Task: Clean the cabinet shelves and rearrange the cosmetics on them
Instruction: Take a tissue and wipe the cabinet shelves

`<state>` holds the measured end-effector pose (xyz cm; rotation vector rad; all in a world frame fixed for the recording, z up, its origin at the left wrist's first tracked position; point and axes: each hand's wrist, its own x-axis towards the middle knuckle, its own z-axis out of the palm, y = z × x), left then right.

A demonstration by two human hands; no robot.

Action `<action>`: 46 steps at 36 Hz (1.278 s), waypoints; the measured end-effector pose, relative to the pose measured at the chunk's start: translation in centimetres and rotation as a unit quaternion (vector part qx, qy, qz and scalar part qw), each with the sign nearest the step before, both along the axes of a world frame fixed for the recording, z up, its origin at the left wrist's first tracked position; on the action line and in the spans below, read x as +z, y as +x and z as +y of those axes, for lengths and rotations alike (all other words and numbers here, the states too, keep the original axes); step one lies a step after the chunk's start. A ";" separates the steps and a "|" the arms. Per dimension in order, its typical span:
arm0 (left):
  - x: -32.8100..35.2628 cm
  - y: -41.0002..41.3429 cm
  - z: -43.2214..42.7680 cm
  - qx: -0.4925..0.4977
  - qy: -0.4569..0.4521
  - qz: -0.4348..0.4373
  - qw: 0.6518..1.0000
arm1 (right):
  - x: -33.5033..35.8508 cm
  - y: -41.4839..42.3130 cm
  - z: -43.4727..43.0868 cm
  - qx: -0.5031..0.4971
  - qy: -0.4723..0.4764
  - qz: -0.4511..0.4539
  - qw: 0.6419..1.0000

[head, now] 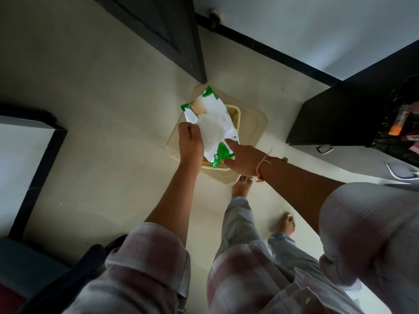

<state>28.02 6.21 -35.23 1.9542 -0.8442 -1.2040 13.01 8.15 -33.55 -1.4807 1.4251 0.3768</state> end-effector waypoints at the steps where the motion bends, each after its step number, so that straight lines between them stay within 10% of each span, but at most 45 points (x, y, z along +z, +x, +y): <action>1: 0.1 0.0 -0.1 0.009 0.008 0.009 1.000 | 0.1 0.0 0.1 -0.008 0.001 -0.001 1.000; 15: 4.3 -1.5 1.5 -0.032 0.111 0.341 0.933 | 5.6 -1.7 -0.6 -0.447 0.000 -0.190 0.874; 36: 12.1 -14.3 6.5 -0.128 0.191 0.395 0.889 | 11.8 -13.8 9.2 -0.699 0.042 -0.350 0.622; 46: 13.7 -24.8 12.8 -0.217 0.191 0.322 0.901 | 14.3 -22.4 17.4 -0.756 -0.081 -0.237 0.604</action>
